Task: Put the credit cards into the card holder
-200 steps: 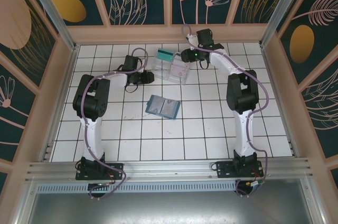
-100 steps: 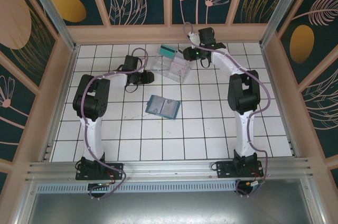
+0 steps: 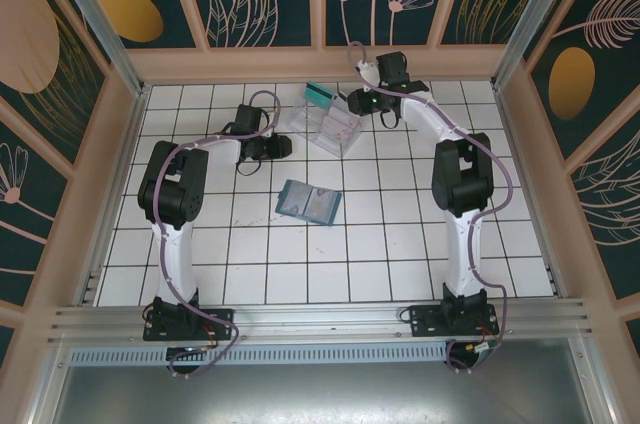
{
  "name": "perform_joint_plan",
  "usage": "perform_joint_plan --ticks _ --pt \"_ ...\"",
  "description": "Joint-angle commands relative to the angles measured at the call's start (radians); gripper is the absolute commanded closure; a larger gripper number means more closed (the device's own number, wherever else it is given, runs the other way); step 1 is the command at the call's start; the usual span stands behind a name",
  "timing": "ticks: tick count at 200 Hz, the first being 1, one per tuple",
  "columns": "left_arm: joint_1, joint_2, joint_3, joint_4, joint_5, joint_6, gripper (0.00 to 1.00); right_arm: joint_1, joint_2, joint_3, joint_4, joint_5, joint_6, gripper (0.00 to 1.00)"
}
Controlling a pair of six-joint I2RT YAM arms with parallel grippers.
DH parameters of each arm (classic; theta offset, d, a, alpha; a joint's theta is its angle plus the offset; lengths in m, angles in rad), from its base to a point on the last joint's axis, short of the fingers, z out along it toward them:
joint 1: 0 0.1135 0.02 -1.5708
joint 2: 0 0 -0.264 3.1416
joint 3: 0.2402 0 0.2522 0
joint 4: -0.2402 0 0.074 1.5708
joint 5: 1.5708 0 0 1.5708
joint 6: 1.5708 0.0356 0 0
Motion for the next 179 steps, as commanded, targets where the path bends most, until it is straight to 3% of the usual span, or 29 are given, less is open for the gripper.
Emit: perform_joint_plan --ticks 1,123,179 --pt "0.0 -0.017 -0.003 -0.064 0.01 -0.005 0.59 -0.02 -0.049 -0.021 -0.001 -0.007 -0.009 0.75" --pt "0.0 -0.016 -0.005 -0.058 0.01 -0.007 0.59 -0.033 -0.099 -0.114 0.02 0.034 -0.01 0.7" --pt "0.0 -0.019 -0.006 -0.056 0.011 -0.011 0.59 -0.043 -0.125 -0.145 0.03 0.029 -0.009 0.76"
